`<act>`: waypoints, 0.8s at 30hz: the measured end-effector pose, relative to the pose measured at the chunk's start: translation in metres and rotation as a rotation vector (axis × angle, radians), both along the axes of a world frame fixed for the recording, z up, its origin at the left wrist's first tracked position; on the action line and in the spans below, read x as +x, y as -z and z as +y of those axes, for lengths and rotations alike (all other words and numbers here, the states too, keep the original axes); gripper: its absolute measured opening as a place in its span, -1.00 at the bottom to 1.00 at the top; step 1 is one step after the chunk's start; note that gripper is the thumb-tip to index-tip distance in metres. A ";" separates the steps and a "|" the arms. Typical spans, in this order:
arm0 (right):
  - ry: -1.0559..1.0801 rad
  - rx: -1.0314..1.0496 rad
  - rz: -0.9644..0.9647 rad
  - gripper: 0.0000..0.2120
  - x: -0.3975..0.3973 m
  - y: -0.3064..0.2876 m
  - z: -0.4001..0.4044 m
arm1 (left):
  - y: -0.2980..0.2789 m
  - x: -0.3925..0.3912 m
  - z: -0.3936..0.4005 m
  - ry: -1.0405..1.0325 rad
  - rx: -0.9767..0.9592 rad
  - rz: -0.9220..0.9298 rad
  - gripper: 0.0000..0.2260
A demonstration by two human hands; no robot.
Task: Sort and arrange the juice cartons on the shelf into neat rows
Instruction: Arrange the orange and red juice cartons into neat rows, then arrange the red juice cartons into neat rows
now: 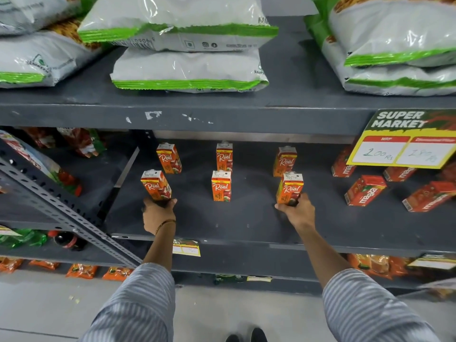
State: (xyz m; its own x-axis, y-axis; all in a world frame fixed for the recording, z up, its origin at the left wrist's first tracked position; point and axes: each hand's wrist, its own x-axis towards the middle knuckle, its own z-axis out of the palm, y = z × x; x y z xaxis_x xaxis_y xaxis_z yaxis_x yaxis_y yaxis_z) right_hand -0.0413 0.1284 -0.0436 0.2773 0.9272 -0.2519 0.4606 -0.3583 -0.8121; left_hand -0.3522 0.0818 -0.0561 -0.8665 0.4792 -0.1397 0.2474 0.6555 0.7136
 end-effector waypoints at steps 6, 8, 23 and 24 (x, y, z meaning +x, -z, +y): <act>0.055 0.115 -0.020 -0.44 0.015 0.000 -0.021 | 0.023 0.058 -0.026 0.200 0.047 0.115 -0.29; 0.107 0.154 -0.069 -0.50 0.032 0.005 -0.033 | 0.028 0.095 -0.033 0.336 0.055 0.164 -0.32; 0.423 0.269 -0.076 -0.66 0.255 0.023 -0.037 | 0.022 0.408 0.025 0.802 0.093 0.105 -0.36; 0.395 0.260 -0.056 -0.63 0.267 0.022 -0.034 | 0.020 0.422 0.030 0.784 0.086 0.090 -0.35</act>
